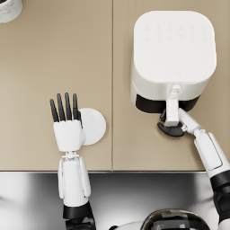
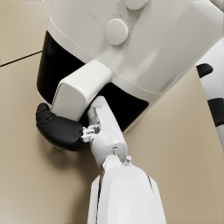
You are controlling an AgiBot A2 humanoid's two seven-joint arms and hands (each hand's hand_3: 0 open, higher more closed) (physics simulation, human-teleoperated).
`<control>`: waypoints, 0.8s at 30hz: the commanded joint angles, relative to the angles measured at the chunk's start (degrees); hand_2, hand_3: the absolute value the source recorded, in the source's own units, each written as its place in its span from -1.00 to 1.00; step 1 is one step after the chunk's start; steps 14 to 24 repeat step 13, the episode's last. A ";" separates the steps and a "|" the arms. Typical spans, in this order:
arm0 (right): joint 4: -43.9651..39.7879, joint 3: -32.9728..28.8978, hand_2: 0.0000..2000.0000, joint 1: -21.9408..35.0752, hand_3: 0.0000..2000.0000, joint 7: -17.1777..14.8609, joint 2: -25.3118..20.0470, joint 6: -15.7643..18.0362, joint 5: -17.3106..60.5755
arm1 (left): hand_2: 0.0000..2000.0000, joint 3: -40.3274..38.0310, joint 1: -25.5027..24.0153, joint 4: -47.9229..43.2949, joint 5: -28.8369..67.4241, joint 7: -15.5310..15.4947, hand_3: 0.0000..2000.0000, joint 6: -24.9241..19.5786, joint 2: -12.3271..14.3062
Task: Pick up the chicken rolls and place it into the air fryer
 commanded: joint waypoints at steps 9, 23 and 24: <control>0.02 -0.49 1.00 -0.14 1.00 -0.33 -0.14 0.37 -0.06 | -1.00 0.03 -0.01 0.01 0.00 0.00 -1.00 0.00 -0.01; 0.04 -0.50 1.00 -0.14 1.00 -0.38 -0.14 0.37 -0.07 | -1.00 0.03 -0.01 0.02 0.00 0.00 -1.00 0.00 -0.01; 0.04 -0.50 1.00 -0.14 1.00 -0.38 -0.14 0.37 -0.07 | -1.00 0.03 -0.01 0.02 0.00 0.00 -1.00 0.00 -0.01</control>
